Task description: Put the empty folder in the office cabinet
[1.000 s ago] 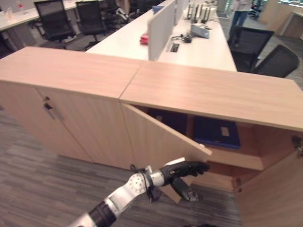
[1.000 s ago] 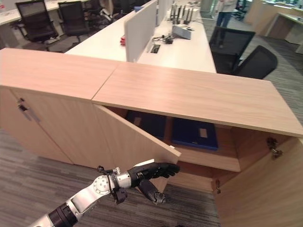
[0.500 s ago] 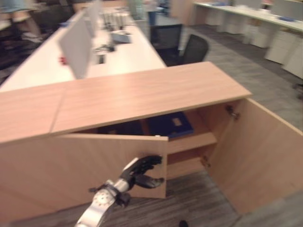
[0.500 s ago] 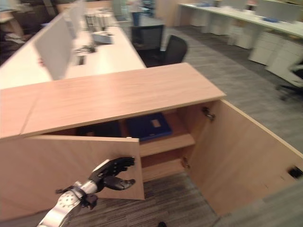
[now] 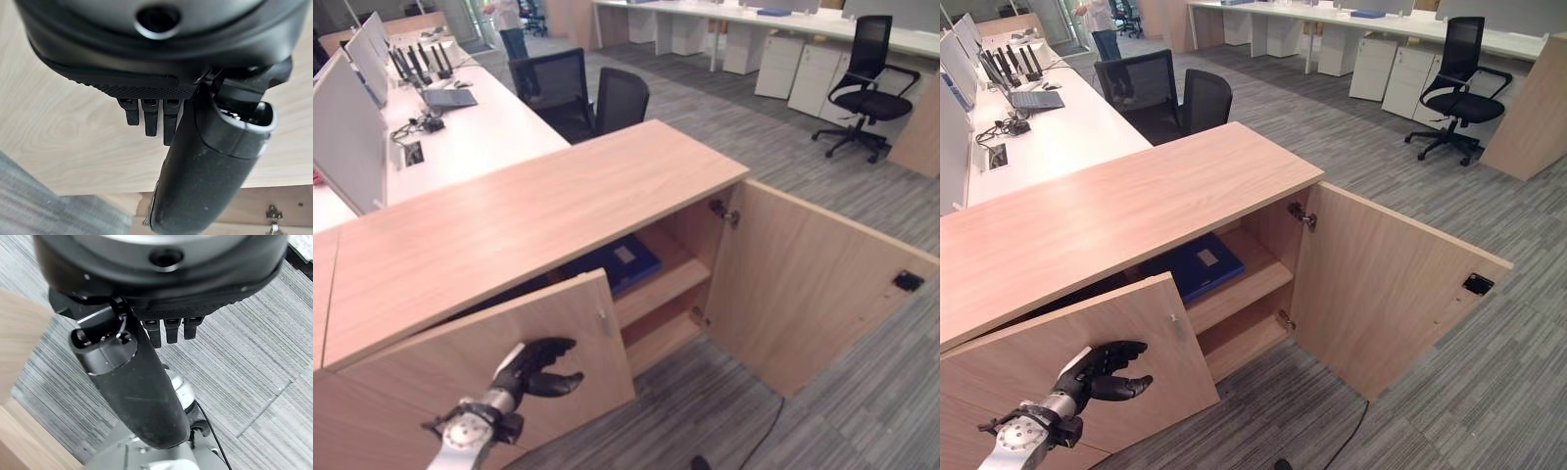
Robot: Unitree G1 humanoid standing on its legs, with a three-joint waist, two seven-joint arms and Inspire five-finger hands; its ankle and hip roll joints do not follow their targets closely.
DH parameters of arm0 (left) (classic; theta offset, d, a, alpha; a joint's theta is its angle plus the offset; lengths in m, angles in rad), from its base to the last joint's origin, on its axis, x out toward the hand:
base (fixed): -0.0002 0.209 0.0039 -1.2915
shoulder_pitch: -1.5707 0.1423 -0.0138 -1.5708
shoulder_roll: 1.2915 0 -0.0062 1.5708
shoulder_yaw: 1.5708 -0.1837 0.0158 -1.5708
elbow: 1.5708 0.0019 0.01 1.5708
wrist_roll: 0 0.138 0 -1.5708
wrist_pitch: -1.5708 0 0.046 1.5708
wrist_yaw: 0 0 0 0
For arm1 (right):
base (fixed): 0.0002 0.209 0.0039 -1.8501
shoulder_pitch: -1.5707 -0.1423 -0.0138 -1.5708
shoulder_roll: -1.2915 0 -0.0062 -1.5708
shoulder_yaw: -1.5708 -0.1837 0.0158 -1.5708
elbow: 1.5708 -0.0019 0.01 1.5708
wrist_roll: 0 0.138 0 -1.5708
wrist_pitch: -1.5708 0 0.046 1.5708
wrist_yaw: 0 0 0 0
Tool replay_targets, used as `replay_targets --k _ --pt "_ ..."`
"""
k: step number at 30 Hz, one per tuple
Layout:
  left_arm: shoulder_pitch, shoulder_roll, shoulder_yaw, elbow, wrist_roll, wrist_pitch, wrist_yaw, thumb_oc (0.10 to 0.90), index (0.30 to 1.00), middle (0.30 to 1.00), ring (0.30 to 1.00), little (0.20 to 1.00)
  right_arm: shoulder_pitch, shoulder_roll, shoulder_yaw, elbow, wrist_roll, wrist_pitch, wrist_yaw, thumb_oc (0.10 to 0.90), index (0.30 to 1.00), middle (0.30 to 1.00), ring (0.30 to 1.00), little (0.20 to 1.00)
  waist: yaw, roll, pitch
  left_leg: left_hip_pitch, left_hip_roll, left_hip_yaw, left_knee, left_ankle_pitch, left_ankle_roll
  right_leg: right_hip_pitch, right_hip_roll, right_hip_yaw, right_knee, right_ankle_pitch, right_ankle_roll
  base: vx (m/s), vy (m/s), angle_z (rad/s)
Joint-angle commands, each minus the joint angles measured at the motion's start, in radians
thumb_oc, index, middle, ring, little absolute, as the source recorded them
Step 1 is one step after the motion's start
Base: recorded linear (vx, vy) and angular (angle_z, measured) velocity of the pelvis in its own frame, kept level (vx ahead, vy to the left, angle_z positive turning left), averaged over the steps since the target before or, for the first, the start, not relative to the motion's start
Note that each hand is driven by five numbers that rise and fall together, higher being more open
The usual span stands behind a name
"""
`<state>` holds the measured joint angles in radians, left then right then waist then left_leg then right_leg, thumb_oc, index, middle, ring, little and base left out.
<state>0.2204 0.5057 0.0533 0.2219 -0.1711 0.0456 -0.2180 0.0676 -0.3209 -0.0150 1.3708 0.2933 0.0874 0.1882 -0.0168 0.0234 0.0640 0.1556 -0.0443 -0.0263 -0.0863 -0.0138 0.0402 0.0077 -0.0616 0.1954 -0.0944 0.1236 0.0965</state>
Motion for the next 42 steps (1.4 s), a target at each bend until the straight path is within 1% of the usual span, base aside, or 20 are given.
replay_targets --k 1,4,5,9,11,12,13,14,15,16,18,20,22,23,25,26,33,35,38,42 --pt "-0.112 0.090 0.112 -0.030 0.013 -0.079 0.088 0.800 0.900 0.900 0.900 0.900 -0.041 -0.022 -0.015 0.029 0.088 -0.023 -0.006 0.800 0.900 0.900 0.900 0.900 -0.014 -0.022 -0.063 -0.040 0.019 0.037 0.009 -0.061 -0.034 -0.002 -0.015 -0.049 0.031 -0.055 0.069 -0.03 0.066 -0.24" --pt "-0.114 0.085 0.123 -0.008 0.017 -0.081 0.107 0.800 0.900 0.900 0.900 0.900 -0.064 -0.042 -0.068 -0.023 0.166 -0.040 -0.034 0.800 0.900 0.900 0.900 0.900 -0.030 -0.031 -0.063 -0.041 0.012 0.066 0.005 -0.067 -0.024 -0.023 -0.024 -0.045 0.028 -0.037 0.085 -0.04 0.069 -0.27" --pt "-0.115 0.085 0.122 -0.007 0.017 -0.082 0.107 0.800 0.900 0.900 0.900 0.900 -0.064 -0.043 -0.069 -0.024 0.166 -0.039 -0.035 0.800 0.900 0.900 0.900 0.900 -0.028 -0.030 -0.063 -0.041 0.012 0.067 0.005 -0.067 -0.024 -0.024 -0.024 -0.043 0.028 -0.037 0.085 -0.04 0.048 -0.32" --pt "-0.108 0.093 0.125 0.009 0.024 -0.086 0.125 0.800 0.900 0.900 0.900 0.900 -0.101 -0.126 -0.100 -0.146 0.182 -0.065 -0.077 0.800 0.900 0.900 0.900 0.900 -0.041 -0.044 -0.060 -0.039 0.008 0.097 0.003 -0.074 -0.014 -0.040 -0.030 -0.040 0.028 -0.025 0.099 -0.04 0.035 -0.28" --pt "-0.107 0.094 0.130 0.025 0.026 -0.090 0.140 0.800 0.900 0.900 0.900 0.900 -0.116 -0.197 -0.116 -0.250 0.169 -0.071 -0.095 0.800 0.900 0.900 0.900 0.900 -0.046 -0.052 -0.055 -0.037 0.007 0.114 0.003 -0.079 -0.010 -0.049 -0.031 -0.038 0.030 -0.018 0.106 -0.04 0.029 -0.31" --pt "-0.102 0.092 0.136 0.043 0.023 -0.096 0.154 0.800 0.900 0.900 0.900 0.900 -0.123 -0.267 -0.137 -0.356 0.155 -0.083 -0.112 0.800 0.900 0.900 0.900 0.900 -0.054 -0.062 -0.050 -0.034 0.005 0.127 0.003 -0.082 -0.006 -0.056 -0.033 -0.039 0.030 -0.012 0.112 -0.03 0.023 -0.48" --pt "-0.104 0.091 0.134 0.044 0.023 -0.098 0.155 0.800 0.900 0.900 0.900 0.900 -0.120 -0.268 -0.139 -0.361 0.154 -0.080 -0.114 0.800 0.900 0.900 0.900 0.900 -0.051 -0.061 -0.050 -0.033 0.005 0.128 0.003 -0.083 -0.006 -0.056 -0.032 -0.037 0.030 -0.012 0.113 -0.02 0.025 -0.48" --pt "-0.087 0.111 0.158 0.055 0.026 -0.100 0.166 0.800 0.900 0.900 0.900 0.900 -0.124 -0.400 -0.191 -0.529 0.189 -0.071 -0.106 0.800 0.900 0.900 0.900 0.900 -0.065 -0.073 -0.046 -0.027 0.007 0.137 0.004 -0.088 -0.006 -0.055 -0.030 -0.038 0.029 -0.012 0.114 -0.01 0.020 -0.25" --pt "-0.071 0.081 0.153 0.049 0.042 -0.103 0.174 0.800 0.900 0.900 0.900 0.900 -0.091 -0.365 -0.162 -0.680 0.094 -0.090 -0.171 0.800 0.900 0.900 0.900 0.900 -0.067 -0.071 -0.040 -0.023 0.007 0.146 0.004 -0.091 -0.003 -0.055 -0.029 -0.034 0.031 -0.008 0.116 -0.04 0.029 -0.28" --pt "-0.032 0.050 0.167 0.044 0.054 -0.090 0.180 0.800 0.900 0.900 0.900 0.900 -0.039 -0.264 -0.160 -0.867 0.023 -0.087 -0.193 0.800 0.900 0.900 0.900 0.900 -0.071 -0.072 -0.038 -0.024 0.005 0.161 0.003 -0.086 -0.001 -0.066 -0.027 -0.025 0.031 0.001 0.113 -0.04 0.049 -0.32" --pt "-0.032 0.038 0.171 0.068 0.057 -0.094 0.185 0.800 0.900 0.900 0.900 0.900 0.002 -0.201 -0.185 -0.850 0.004 -0.108 -0.213 0.800 0.900 0.900 0.900 0.900 -0.071 -0.064 -0.039 -0.019 0.002 0.164 0.003 -0.094 0.006 -0.063 -0.029 -0.029 0.029 -0.005 0.111 0.00 0.049 -0.44" --pt "-0.056 0.049 0.150 0.088 0.063 -0.105 0.198 0.800 0.900 0.900 0.900 0.900 -0.028 -0.201 -0.200 -0.763 0.014 -0.138 -0.250 0.800 0.900 0.900 0.900 0.900 -0.063 -0.070 -0.044 -0.016 0.001 0.159 0.002 -0.097 0.007 -0.058 -0.033 -0.042 0.027 -0.009 0.111 0.03 0.004 -0.24" --pt "-0.066 0.051 0.143 0.091 0.062 -0.104 0.202 0.800 0.900 0.900 0.900 0.900 -0.047 -0.214 -0.198 -0.734 0.017 -0.147 -0.256 0.800 0.900 0.900 0.900 0.900 -0.061 -0.072 -0.042 -0.016 0.001 0.155 0.002 -0.097 0.007 -0.057 -0.034 -0.046 0.027 -0.009 0.111 0.01 -0.005 -0.04" --pt "-0.066 0.053 0.141 0.086 0.061 -0.104 0.199 0.800 0.900 0.900 0.900 0.900 -0.065 -0.251 -0.198 -0.765 0.009 -0.150 -0.253 0.800 0.900 0.900 0.900 0.900 -0.058 -0.078 -0.039 -0.015 0.002 0.151 0.002 -0.096 0.005 -0.053 -0.038 -0.055 0.024 -0.008 0.110 0.01 -0.022 0.10" --pt "-0.065 0.053 0.137 0.087 0.052 -0.105 0.192 0.800 0.900 0.900 0.900 0.900 -0.074 -0.277 -0.206 -0.778 0.017 -0.158 -0.249 0.800 0.900 0.900 0.900 0.900 -0.055 -0.083 -0.037 -0.015 0.003 0.147 0.002 -0.096 0.004 -0.051 -0.041 -0.062 0.021 -0.009 0.110 0.01 -0.027 0.09" --pt "-0.063 0.051 0.130 0.090 0.040 -0.105 0.184 0.800 0.900 0.900 0.900 0.900 -0.090 -0.313 -0.210 -0.785 0.024 -0.164 -0.243 0.800 0.900 0.900 0.900 0.900 -0.050 -0.088 -0.037 -0.016 0.004 0.143 0.001 -0.095 0.002 -0.048 -0.042 -0.071 0.019 -0.013 0.109 0.00 0.000 0.00" --pt "-0.043 0.030 0.097 0.090 0.024 -0.108 0.167 0.800 0.900 0.900 0.900 0.900 -0.125 -0.368 -0.209 -0.797 0.031 -0.175 -0.240 0.800 0.900 0.900 0.900 0.900 -0.040 -0.092 -0.035 -0.014 0.008 0.131 0.001 -0.095 0.000 -0.037 -0.047 -0.088 0.016 -0.020 0.108 0.01 -0.017 0.07" --pt "-0.023 0.007 0.056 0.092 0.011 -0.108 0.150 0.800 0.900 0.900 0.900 0.900 -0.168 -0.411 -0.195 -0.796 0.045 -0.182 -0.235 0.800 0.900 0.900 0.900 0.900 -0.026 -0.094 -0.036 -0.012 0.008 0.119 0.002 -0.095 -0.001 -0.028 -0.047 -0.100 0.016 -0.028 0.104 0.01 -0.023 0.14" --pt "-0.023 0.002 0.046 0.096 0.006 -0.108 0.147 0.800 0.900 0.900 0.900 0.900 -0.185 -0.423 -0.187 -0.791 0.046 -0.184 -0.236 0.800 0.900 0.900 0.900 0.900 -0.024 -0.094 -0.034 -0.012 0.009 0.115 0.002 -0.094 -0.002 -0.025 -0.048 -0.105 0.016 -0.030 0.104 0.00 -0.020 0.09" --pt "-0.020 0.000 0.017 0.099 -0.026 -0.112 0.144 0.800 0.900 0.900 0.900 0.900 -0.237 -0.481 -0.175 -0.740 0.062 -0.188 -0.250 0.800 0.900 0.900 0.900 0.900 -0.011 -0.094 -0.033 -0.011 0.013 0.102 0.002 -0.093 -0.007 -0.015 -0.050 -0.123 0.015 -0.039 0.100 0.01 -0.026 0.10"
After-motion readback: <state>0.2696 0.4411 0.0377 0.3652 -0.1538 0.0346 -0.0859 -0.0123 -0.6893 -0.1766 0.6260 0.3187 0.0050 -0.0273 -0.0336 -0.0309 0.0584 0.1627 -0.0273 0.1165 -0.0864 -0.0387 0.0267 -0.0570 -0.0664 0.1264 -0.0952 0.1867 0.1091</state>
